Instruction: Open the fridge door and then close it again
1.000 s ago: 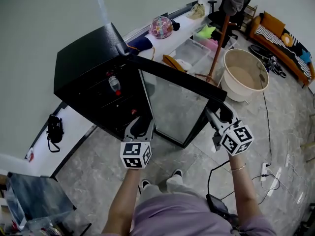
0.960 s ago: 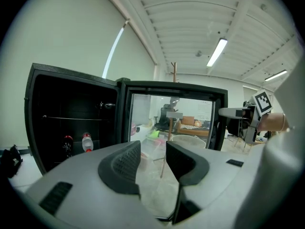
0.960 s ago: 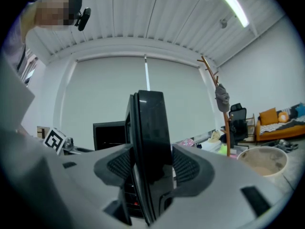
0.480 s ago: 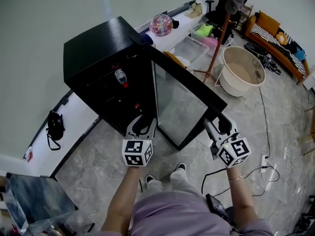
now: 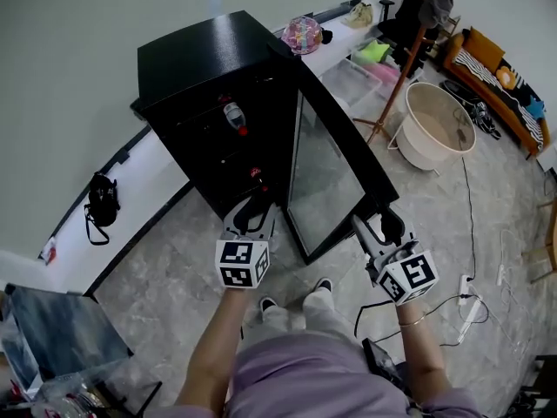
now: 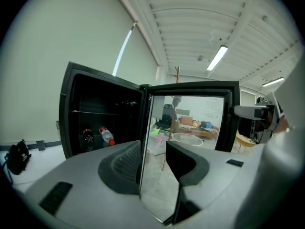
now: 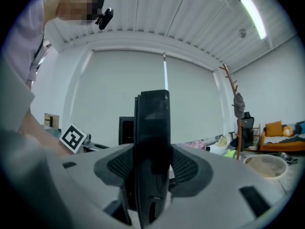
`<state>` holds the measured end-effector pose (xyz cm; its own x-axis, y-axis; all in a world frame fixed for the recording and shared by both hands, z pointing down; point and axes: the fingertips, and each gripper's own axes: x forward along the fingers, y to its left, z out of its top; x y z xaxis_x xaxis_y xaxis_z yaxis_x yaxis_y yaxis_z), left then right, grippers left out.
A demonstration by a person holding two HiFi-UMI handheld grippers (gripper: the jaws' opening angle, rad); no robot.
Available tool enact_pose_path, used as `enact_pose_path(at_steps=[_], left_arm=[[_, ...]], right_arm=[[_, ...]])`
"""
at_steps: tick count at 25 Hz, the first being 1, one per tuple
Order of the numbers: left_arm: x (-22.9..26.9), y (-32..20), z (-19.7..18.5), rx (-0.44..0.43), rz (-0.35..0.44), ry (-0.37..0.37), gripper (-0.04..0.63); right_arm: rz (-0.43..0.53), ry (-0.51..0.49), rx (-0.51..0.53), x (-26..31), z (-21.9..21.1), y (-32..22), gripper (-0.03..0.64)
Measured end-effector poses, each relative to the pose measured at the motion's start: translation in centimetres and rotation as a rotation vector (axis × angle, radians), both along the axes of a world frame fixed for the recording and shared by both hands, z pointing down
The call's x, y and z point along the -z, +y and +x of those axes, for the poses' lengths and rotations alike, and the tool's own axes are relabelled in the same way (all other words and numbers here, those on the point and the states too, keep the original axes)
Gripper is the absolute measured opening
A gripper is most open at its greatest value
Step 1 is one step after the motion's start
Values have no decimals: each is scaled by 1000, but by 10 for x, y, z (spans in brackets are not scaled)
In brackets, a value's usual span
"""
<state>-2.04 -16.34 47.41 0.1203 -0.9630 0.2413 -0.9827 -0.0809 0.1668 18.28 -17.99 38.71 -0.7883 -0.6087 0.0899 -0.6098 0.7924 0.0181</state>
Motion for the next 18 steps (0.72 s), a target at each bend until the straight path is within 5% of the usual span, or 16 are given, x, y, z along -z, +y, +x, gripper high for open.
enact_pose_path(at_steps=[18], left_arm=[[-18,77,-78,136,-16,26,155]], right_arm=[[15,52,230,3,-115,61,273]])
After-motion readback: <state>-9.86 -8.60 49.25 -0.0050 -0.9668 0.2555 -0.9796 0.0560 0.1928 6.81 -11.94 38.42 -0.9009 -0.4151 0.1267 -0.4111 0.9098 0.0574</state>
